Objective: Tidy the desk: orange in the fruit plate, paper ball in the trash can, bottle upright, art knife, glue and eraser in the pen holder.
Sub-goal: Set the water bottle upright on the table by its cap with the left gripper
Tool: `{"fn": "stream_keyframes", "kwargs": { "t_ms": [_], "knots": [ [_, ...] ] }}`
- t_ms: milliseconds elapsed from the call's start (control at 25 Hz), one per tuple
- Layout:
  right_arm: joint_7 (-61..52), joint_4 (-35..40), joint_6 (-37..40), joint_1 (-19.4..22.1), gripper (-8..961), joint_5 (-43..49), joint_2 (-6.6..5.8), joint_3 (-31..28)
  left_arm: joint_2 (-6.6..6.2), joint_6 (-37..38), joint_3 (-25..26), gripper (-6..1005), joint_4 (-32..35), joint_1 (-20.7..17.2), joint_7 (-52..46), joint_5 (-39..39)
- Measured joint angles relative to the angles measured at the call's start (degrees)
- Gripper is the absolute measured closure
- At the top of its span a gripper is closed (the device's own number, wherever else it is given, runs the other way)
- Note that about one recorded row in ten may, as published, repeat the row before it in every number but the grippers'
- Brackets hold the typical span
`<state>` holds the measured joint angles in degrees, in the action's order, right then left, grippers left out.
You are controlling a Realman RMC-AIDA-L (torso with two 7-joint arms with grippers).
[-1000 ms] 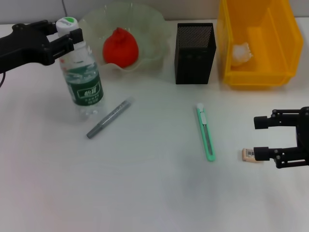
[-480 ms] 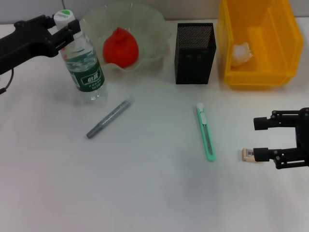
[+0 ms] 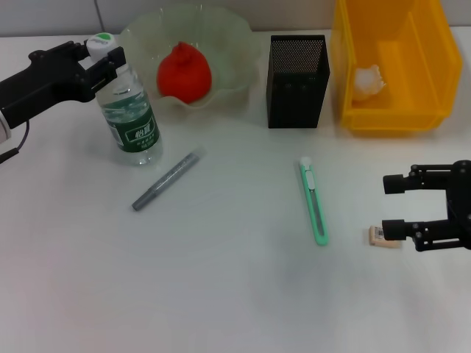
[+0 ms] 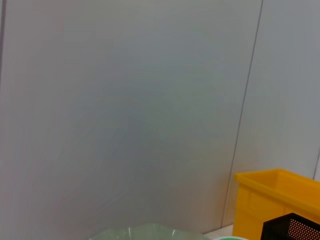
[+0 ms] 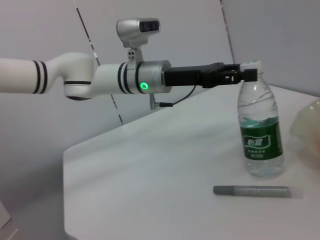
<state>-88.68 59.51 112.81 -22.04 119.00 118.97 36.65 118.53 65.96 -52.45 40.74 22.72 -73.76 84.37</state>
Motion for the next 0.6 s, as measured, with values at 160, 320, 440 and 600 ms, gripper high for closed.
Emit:
{"fn": "stream_keyframes", "kwargs": {
  "t_ms": [160,320,440,600],
  "knots": [
    [0.0,0.0,-0.4,-0.1,210,0.0,0.00,0.0,-0.05,-0.1,-0.2,566,-0.2,0.1,0.1,-0.1],
    [0.0,0.0,-0.5,-0.1,211,0.0,0.02,0.0,0.21,0.3,-0.2,567,-0.5,0.0,1.6,-0.3],
    [0.0,0.0,-0.5,-0.1,211,0.1,0.03,0.0,0.08,0.2,-0.3,567,-0.6,-0.2,1.6,-0.9],
    [0.0,0.0,-0.6,-0.1,212,0.1,0.03,0.1,-0.01,0.3,-0.3,568,-0.3,-0.4,1.5,-1.0]
  ]
}}
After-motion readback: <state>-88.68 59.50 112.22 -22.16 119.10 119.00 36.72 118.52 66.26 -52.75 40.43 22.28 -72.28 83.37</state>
